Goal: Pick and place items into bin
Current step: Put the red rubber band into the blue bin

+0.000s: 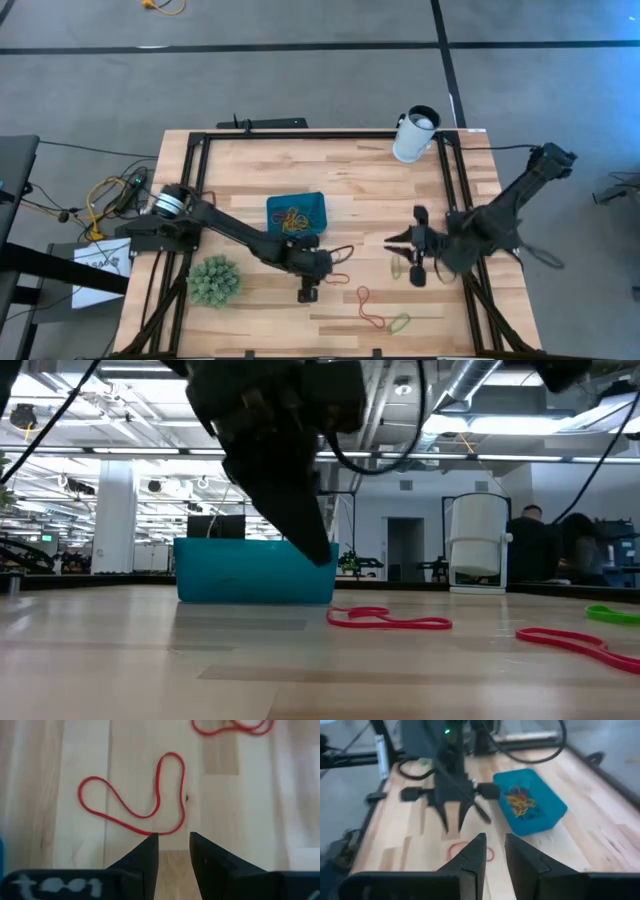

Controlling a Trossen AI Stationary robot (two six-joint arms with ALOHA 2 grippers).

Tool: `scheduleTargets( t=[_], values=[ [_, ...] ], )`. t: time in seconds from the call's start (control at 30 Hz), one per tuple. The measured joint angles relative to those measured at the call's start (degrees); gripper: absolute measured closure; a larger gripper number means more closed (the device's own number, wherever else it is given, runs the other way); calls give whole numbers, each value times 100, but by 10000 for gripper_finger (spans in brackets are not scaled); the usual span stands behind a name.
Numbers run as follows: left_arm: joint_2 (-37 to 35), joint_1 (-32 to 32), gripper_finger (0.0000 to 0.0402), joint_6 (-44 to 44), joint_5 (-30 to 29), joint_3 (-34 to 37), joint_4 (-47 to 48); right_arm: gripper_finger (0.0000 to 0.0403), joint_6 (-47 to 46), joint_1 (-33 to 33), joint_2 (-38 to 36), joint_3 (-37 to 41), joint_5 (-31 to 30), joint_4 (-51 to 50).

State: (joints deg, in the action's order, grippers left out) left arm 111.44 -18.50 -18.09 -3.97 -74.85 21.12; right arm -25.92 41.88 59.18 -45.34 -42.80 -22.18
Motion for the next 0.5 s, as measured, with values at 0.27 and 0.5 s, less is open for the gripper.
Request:
scheduleTargets(
  t=[0.27, 0.5],
  values=[
    [496, 95, 304, -1, 52, -527, 485, 336, -84, 1051, 565, 791, -1993, 1525],
    [500, 283, 304, -514, -135, -527, 501, 336, 85, 1514, 385, 653, -2640, 1561]
  ],
)
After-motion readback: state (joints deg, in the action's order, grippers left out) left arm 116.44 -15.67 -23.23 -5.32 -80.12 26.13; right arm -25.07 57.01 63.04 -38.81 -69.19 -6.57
